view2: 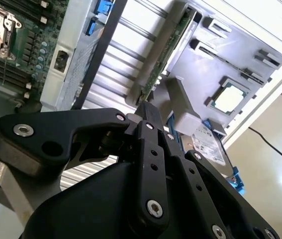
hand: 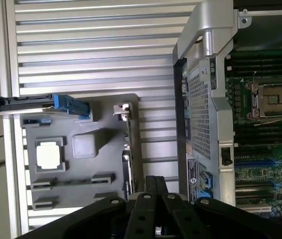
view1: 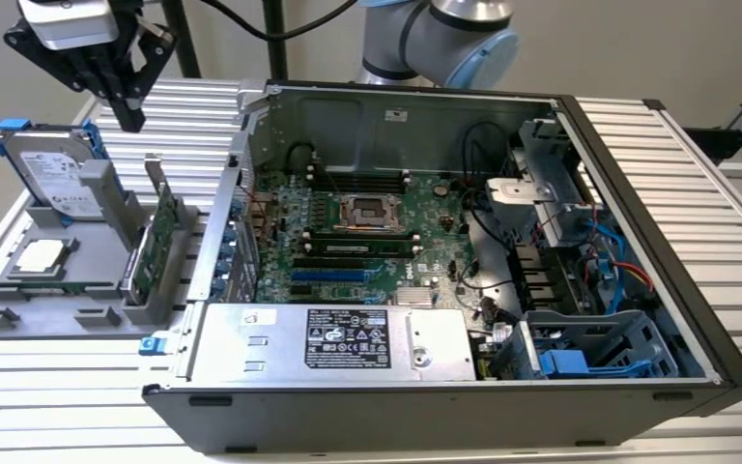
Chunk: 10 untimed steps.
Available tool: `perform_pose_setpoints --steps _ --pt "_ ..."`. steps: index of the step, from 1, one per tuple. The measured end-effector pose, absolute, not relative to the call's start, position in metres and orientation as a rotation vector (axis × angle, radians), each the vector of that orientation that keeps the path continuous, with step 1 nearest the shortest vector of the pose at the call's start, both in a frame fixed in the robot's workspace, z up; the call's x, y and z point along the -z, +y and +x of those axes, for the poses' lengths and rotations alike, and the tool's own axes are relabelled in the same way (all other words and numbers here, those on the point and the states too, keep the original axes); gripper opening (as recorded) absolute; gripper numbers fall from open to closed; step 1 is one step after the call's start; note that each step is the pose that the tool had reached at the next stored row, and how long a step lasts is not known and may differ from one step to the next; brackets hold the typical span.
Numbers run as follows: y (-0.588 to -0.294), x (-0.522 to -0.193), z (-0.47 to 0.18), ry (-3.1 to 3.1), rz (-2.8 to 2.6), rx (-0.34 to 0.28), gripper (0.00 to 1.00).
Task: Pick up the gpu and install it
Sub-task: 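Reach for the gpu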
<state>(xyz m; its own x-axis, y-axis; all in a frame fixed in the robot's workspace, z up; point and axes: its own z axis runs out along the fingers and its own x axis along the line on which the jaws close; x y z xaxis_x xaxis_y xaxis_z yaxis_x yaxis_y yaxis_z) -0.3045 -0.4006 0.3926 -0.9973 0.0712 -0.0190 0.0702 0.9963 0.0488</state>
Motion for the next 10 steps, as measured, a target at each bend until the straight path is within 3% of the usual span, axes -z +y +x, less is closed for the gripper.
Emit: perform_pose_setpoints --steps 10 --pt "-0.4007 -0.3926 -0.3155 3.118 0.110 -0.075 0.00"
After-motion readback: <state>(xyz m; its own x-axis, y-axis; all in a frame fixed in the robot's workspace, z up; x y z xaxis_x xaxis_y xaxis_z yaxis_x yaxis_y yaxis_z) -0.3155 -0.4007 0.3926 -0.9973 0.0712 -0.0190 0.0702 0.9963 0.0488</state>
